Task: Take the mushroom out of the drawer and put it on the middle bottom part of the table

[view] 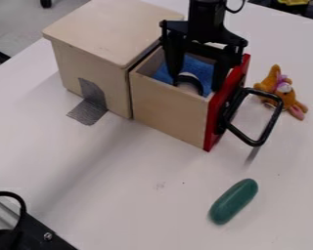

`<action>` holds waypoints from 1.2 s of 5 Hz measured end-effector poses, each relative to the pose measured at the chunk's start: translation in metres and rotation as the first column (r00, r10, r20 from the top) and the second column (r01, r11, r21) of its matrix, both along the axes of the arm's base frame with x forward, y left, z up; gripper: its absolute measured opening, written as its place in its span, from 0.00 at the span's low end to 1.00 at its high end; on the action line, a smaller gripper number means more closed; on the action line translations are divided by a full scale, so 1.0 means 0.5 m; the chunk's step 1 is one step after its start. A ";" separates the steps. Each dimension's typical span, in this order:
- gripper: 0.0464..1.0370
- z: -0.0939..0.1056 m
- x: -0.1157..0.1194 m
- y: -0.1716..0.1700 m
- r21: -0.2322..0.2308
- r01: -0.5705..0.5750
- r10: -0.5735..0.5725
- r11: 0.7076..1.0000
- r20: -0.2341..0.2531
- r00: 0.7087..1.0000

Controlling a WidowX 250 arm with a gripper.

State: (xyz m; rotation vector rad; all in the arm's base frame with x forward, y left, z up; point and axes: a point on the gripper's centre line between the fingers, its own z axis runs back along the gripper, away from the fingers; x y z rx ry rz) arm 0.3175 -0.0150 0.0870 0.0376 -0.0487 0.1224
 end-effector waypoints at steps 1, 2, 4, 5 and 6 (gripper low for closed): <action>0.96 -0.003 -0.001 0.016 0.012 -0.023 0.023 1.000 -0.005 1.000; 0.96 -0.022 -0.006 0.033 0.021 -0.046 0.047 0.999 -0.041 0.998; 0.96 -0.022 -0.007 0.055 0.009 -0.076 0.076 0.997 -0.043 0.996; 0.96 -0.027 -0.010 0.054 -0.002 -0.081 0.081 0.997 -0.045 0.996; 0.96 -0.042 -0.014 0.048 -0.020 -0.081 0.080 0.997 -0.057 0.995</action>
